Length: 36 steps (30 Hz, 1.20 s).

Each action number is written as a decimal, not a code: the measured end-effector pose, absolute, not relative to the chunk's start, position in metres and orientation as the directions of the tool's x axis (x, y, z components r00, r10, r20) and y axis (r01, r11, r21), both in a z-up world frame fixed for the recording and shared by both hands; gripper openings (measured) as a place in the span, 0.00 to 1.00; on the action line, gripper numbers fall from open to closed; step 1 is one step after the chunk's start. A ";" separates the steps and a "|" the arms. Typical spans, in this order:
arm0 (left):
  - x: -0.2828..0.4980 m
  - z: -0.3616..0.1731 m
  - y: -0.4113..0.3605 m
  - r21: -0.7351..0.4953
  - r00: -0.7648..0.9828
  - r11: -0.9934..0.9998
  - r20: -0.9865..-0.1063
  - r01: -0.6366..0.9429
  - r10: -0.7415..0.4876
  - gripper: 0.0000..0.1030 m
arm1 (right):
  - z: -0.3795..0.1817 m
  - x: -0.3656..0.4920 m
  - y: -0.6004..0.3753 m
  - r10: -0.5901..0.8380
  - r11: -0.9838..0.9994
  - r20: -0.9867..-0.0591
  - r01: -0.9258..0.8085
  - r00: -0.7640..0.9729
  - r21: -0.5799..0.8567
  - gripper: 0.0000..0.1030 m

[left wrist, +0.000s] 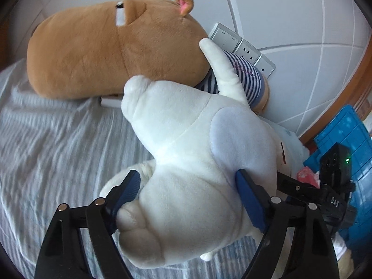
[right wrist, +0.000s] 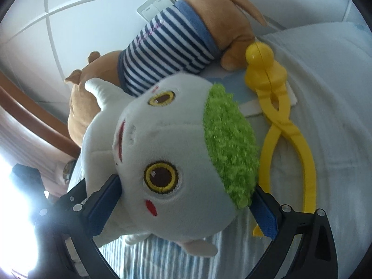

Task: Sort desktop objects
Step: 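Grasp the white green-haired plush with the right tool while the left tool grips its body, then lift the white plush off the bed with both tools toward the crate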

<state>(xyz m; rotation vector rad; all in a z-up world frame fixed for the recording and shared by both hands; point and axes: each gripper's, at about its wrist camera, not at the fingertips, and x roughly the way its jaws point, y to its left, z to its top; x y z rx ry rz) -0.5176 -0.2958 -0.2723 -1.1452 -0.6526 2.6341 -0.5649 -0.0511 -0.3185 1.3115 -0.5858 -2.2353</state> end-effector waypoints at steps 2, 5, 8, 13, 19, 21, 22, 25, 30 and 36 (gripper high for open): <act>-0.512 -0.273 -0.300 -0.490 -0.678 -0.871 -0.636 -0.013 0.368 0.79 | -0.321 -0.565 -0.050 -0.610 -0.783 -0.673 0.186 -0.418 0.594 0.99; -0.512 -0.285 -0.297 -0.524 -0.667 -0.851 -0.634 -0.001 0.392 0.98 | -0.319 -0.564 -0.050 -0.614 -0.782 -0.673 0.204 -0.413 0.589 0.99; -0.520 -0.292 -0.294 -0.559 -0.665 -0.829 -0.628 0.024 0.404 0.99 | -0.322 -0.567 -0.052 -0.628 -0.770 -0.658 0.210 -0.414 0.603 0.99; -0.512 -0.272 -0.273 -0.478 -0.686 -0.878 -0.634 -0.015 0.357 0.71 | -0.306 -0.564 -0.065 -0.562 -0.825 -0.685 0.246 -0.464 0.509 0.89; -0.485 -0.251 -0.258 -0.452 -0.704 -0.892 -0.622 -0.035 0.343 0.67 | -0.289 -0.536 -0.062 -0.532 -0.842 -0.658 0.255 -0.533 0.475 0.84; -0.472 -0.239 -0.252 -0.439 -0.711 -0.897 -0.616 -0.046 0.338 0.67 | -0.277 -0.522 -0.058 -0.534 -0.841 -0.643 0.262 -0.549 0.474 0.84; -0.466 -0.234 -0.250 -0.434 -0.712 -0.900 -0.615 -0.052 0.337 0.67 | -0.271 -0.516 -0.057 -0.533 -0.841 -0.640 0.263 -0.554 0.473 0.84; -0.445 -0.222 -0.243 -0.420 -0.701 -0.905 -0.625 -0.069 0.344 0.61 | -0.254 -0.497 -0.053 -0.521 -0.849 -0.642 0.269 -0.562 0.454 0.83; -0.395 -0.211 -0.218 -0.324 -0.633 -0.939 -0.704 -0.117 0.321 0.38 | -0.239 -0.439 -0.041 -0.500 -0.866 -0.698 0.303 -0.513 0.397 0.72; -0.356 -0.214 -0.221 -0.212 -0.638 -0.977 -0.753 0.004 0.160 1.00 | -0.258 -0.394 -0.007 -0.496 -0.867 -0.752 0.200 -0.435 0.456 0.65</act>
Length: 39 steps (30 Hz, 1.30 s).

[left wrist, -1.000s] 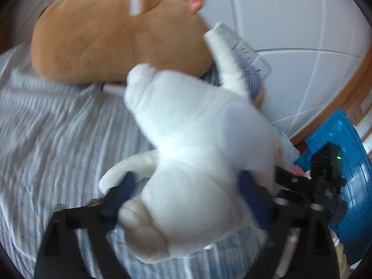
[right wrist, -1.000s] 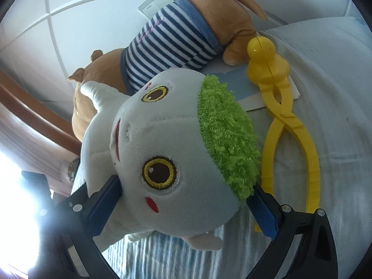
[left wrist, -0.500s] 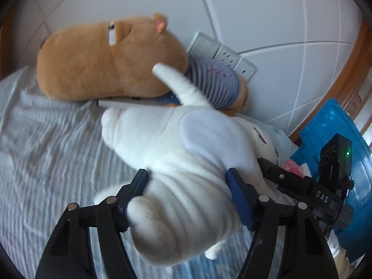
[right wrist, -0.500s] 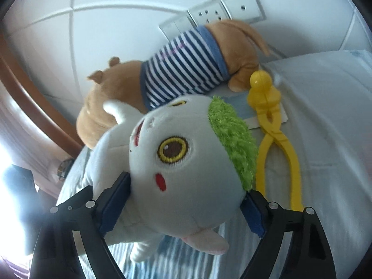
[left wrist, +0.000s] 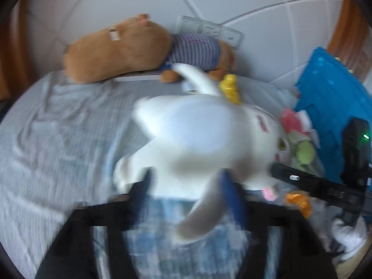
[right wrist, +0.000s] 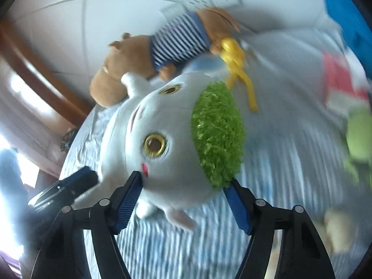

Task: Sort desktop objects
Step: 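Lift the white plush off the bed with both tools toward the crate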

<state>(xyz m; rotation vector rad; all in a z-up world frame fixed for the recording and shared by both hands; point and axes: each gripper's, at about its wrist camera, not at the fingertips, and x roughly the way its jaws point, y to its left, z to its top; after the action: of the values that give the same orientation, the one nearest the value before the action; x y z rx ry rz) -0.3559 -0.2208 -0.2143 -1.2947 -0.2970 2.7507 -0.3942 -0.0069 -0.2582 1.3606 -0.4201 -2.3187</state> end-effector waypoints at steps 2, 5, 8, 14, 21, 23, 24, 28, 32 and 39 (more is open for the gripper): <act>-0.348 -0.215 -0.227 -0.190 -0.648 -0.981 -0.751 0.030 0.126 1.00 | -0.255 -0.387 0.002 -0.479 -0.876 -0.755 0.193 -0.447 0.442 0.60; -0.344 -0.219 -0.233 -0.198 -0.642 -0.980 -0.755 0.030 0.134 1.00 | -0.245 -0.383 0.012 -0.481 -0.875 -0.741 0.199 -0.469 0.442 0.60; -0.346 -0.225 -0.237 -0.214 -0.642 -0.976 -0.754 0.043 0.137 1.00 | -0.240 -0.384 0.019 -0.478 -0.875 -0.738 0.185 -0.477 0.447 0.61; -0.365 -0.238 -0.258 -0.276 -0.638 -0.960 -0.749 0.051 0.181 1.00 | -0.248 -0.402 0.022 -0.481 -0.869 -0.750 0.130 -0.454 0.478 0.85; -0.398 -0.268 -0.272 -0.437 -0.591 -0.899 -0.725 -0.001 0.354 1.00 | -0.269 -0.428 0.016 -0.485 -0.862 -0.764 0.084 -0.425 0.501 0.99; -0.404 -0.272 -0.272 -0.485 -0.603 -0.874 -0.689 -0.028 0.402 1.00 | -0.277 -0.436 0.015 -0.509 -0.845 -0.753 0.079 -0.416 0.528 0.99; -0.407 -0.275 -0.272 -0.512 -0.600 -0.858 -0.675 -0.037 0.429 1.00 | -0.279 -0.440 0.015 -0.520 -0.838 -0.744 0.083 -0.419 0.539 0.99; -0.415 -0.286 -0.263 -0.562 -0.581 -0.822 -0.642 -0.089 0.501 1.00 | -0.288 -0.455 0.009 -0.543 -0.825 -0.728 0.103 -0.418 0.556 1.00; -0.416 -0.285 -0.252 -0.610 -0.603 -0.785 -0.588 -0.107 0.539 0.81 | -0.298 -0.466 0.009 -0.562 -0.811 -0.719 0.105 -0.409 0.575 1.00; -0.404 -0.264 -0.232 -0.524 -0.634 -0.845 -0.620 -0.104 0.463 0.72 | -0.299 -0.466 0.008 -0.566 -0.812 -0.724 0.115 -0.393 0.572 0.96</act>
<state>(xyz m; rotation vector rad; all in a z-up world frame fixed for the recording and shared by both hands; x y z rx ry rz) -0.4043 -0.2319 -0.2638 -1.1308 -0.6450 2.4973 -0.4664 0.0077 -0.2987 1.4126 -0.6161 -2.2353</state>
